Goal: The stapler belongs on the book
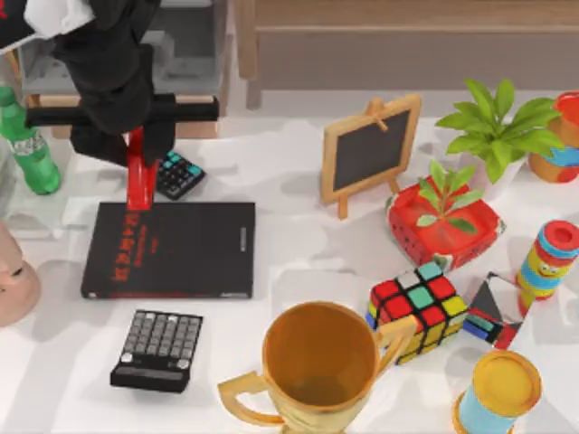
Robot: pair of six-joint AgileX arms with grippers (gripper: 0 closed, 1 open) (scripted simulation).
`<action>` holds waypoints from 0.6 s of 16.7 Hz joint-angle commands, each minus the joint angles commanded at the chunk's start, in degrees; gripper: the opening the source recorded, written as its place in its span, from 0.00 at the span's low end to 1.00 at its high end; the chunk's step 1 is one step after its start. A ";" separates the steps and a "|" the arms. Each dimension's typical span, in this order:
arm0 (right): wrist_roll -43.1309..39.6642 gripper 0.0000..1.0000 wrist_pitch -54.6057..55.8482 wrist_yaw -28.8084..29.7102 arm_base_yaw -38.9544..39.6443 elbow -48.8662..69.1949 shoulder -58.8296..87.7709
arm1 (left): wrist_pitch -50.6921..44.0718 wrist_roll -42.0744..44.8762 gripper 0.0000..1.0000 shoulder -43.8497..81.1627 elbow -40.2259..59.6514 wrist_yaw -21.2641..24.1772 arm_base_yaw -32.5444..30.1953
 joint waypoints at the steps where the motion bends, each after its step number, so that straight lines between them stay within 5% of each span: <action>1: 0.00 1.00 0.00 0.00 0.00 0.00 0.00 | 0.62 -0.64 0.00 0.15 -1.84 -0.13 -1.36; 10: 0.00 1.00 0.00 0.00 0.00 0.00 0.00 | 1.87 -1.90 0.00 0.58 -6.01 -0.34 -4.03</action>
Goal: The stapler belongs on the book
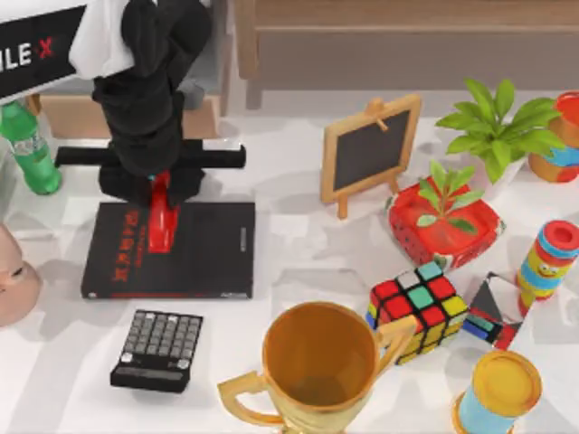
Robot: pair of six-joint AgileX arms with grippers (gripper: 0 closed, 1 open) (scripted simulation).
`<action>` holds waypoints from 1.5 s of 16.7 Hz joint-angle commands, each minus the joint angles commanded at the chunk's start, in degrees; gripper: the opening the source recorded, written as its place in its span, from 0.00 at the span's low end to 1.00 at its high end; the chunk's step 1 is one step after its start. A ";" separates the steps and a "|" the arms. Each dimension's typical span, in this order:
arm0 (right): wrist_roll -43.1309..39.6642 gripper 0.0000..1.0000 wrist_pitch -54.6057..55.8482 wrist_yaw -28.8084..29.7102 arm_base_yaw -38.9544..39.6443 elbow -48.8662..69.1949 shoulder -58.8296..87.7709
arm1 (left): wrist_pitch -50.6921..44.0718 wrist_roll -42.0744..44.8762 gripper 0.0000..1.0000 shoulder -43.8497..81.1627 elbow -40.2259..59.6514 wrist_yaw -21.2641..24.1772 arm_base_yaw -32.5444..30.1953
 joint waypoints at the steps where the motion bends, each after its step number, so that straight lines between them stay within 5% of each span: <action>1: 0.00 1.00 0.00 0.00 0.00 0.00 0.00 | 0.08 0.01 0.00 0.01 -0.09 -0.01 -0.02; 12: 0.00 1.00 0.00 0.00 0.00 0.00 0.00 | 6.14 0.25 0.00 2.27 -3.97 0.01 0.06; 25: 0.00 1.00 0.00 0.00 0.00 0.00 0.00 | 6.14 0.25 0.98 2.27 -3.97 0.01 0.06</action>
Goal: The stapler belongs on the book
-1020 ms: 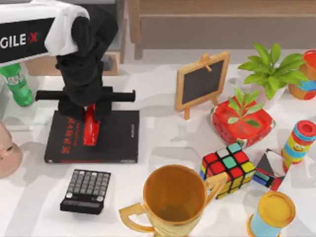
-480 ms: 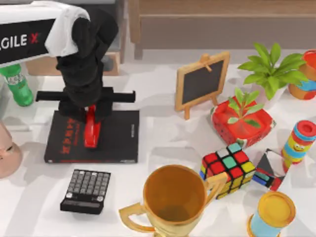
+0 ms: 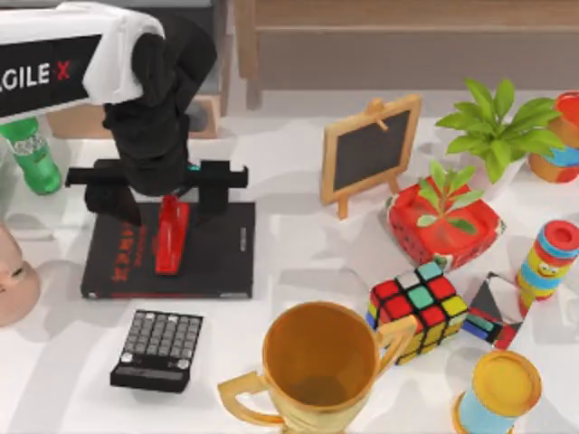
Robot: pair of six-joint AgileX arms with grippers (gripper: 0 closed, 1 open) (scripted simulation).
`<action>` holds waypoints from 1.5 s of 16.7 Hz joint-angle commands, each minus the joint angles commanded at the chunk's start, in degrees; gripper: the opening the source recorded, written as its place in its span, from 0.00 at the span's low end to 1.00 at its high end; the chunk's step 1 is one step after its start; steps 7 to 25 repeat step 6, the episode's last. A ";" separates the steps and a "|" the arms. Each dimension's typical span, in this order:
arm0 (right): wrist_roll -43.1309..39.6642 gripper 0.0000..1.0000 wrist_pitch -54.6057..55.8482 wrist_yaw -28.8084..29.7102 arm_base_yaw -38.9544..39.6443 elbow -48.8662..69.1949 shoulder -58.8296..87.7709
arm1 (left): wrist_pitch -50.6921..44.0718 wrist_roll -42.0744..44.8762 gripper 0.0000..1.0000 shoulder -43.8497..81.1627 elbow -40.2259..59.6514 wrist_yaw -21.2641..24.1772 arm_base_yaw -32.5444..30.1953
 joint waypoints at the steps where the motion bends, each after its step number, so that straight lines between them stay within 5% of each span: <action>1: 0.00 1.00 0.00 0.00 0.00 0.00 0.00 | 0.00 0.00 1.00 0.00 0.00 0.00 0.00; 25: 0.00 1.00 0.00 0.00 0.00 0.00 0.00 | 0.00 0.00 1.00 0.00 0.00 0.00 0.00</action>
